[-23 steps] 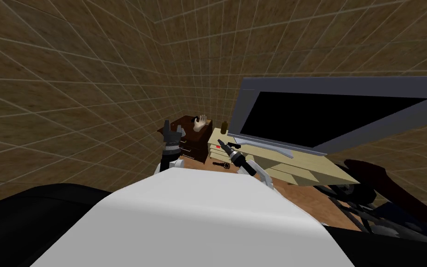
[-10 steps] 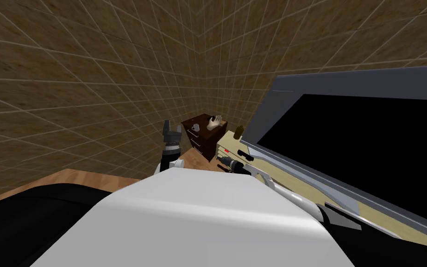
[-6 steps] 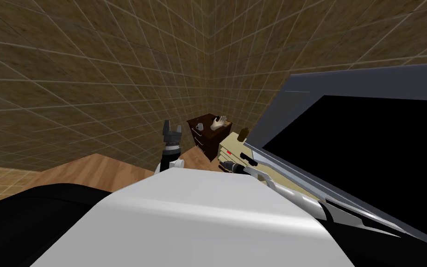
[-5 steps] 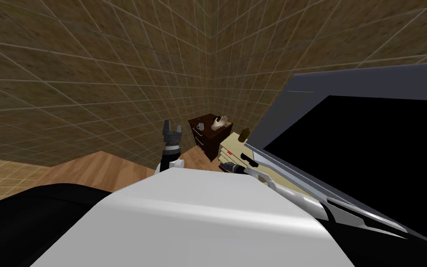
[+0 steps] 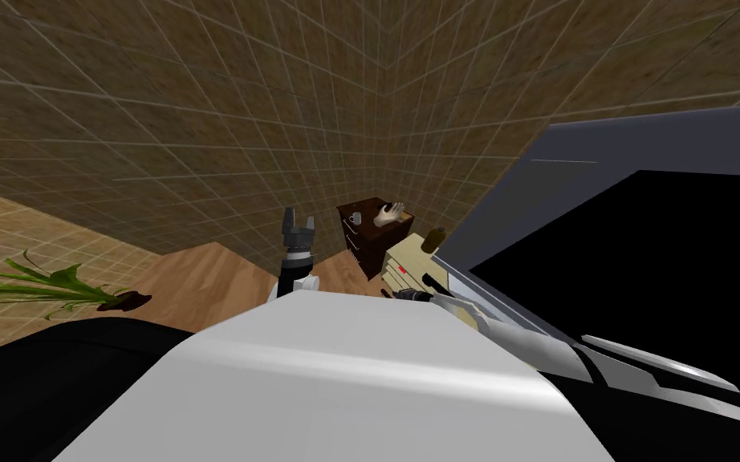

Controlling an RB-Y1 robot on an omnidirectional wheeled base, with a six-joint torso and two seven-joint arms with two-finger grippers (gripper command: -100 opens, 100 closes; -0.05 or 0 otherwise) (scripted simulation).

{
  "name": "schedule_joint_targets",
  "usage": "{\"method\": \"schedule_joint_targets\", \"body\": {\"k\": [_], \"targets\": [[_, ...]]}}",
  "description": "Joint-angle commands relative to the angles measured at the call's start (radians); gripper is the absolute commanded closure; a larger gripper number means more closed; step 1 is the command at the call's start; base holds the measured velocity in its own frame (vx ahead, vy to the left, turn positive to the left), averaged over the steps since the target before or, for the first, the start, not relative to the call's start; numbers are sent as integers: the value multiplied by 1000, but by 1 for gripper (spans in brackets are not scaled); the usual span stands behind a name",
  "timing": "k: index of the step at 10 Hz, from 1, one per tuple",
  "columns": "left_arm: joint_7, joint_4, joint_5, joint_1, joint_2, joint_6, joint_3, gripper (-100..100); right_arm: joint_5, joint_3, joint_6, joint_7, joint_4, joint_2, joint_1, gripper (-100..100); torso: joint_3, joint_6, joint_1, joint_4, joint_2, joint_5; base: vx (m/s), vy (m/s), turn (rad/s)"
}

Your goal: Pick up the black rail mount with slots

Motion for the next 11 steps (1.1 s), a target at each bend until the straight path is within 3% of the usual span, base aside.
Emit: {"method": "schedule_joint_targets", "body": {"k": [1,2,3,4,5,6,7,11], "targets": [[0,0,0,0,0,0,0,0,1,33,29,2,2,-10,-8,-100,0,0,0,0,0,0,7,-71,171],[0,0,0,0,0,0,0,0,-7,73,55,6,19,-46,-29,-100,0,1,1,0,1,0,9,-68,350],[0,0,0,0,0,0,0,0,-7,81,55,6,19,-46,-29,-100,0,0,1,0,0,0,2,-77,140],[0,0,0,0,0,0,0,0,-14,122,79,9,35,-79,-49,-100,0,1,0,0,1,0,5,-96,236],[0,0,0,0,0,0,0,0,-14,125,79,9,35,-79,-49,-100,0,0,-1,0,1,0,4,-85,186],[0,0,0,0,0,0,0,0,-21,166,100,10,51,-111,-68,-100,0,1,0,0,1,0,6,-78,290],[0,0,0,0,0,0,0,0,-21,166,100,10,51,-111,-68,-100,0,1,0,0,0,0,6,-79,140],[0,0,0,0,0,0,0,0,-47,295,157,7,107,-200,-124,-100,0,1,-4,0,0,-1,5,-126,329]]}}
